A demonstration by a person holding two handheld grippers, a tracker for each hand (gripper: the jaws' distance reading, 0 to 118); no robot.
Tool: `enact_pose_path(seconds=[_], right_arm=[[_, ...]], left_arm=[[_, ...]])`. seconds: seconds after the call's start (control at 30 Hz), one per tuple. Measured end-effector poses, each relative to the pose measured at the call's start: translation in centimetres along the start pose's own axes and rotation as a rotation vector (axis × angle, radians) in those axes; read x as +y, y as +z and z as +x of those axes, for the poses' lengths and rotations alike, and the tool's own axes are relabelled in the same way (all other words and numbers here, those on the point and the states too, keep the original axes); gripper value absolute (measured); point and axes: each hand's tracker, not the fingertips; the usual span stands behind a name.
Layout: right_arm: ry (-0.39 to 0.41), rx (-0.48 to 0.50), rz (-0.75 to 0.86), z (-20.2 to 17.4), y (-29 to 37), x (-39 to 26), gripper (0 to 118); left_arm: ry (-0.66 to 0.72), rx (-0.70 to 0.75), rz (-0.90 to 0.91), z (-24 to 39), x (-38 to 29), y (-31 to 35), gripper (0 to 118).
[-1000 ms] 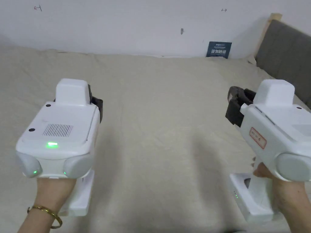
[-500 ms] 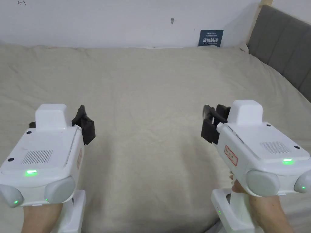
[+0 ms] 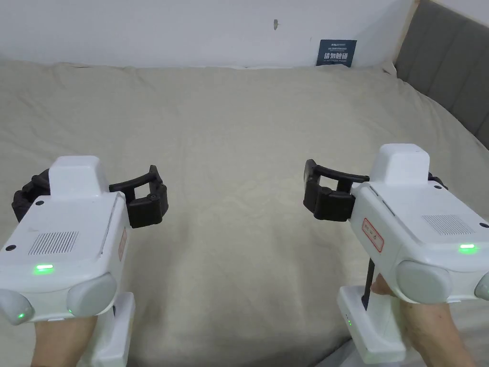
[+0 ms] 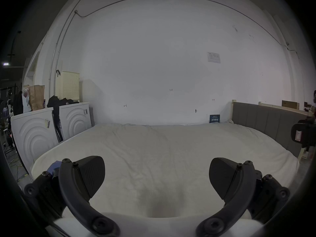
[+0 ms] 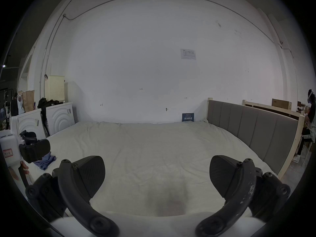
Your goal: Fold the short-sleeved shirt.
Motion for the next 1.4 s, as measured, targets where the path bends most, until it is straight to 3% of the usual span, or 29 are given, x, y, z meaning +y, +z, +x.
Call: enact_pose_path(seconds=[1.4], right_arm=[[0.009, 0.021, -0.003, -0.2, 1.4, -0.8, 118]], left_arm=[[-0.010, 0.004, -0.010, 0.3, -0.6, 0.7, 118]])
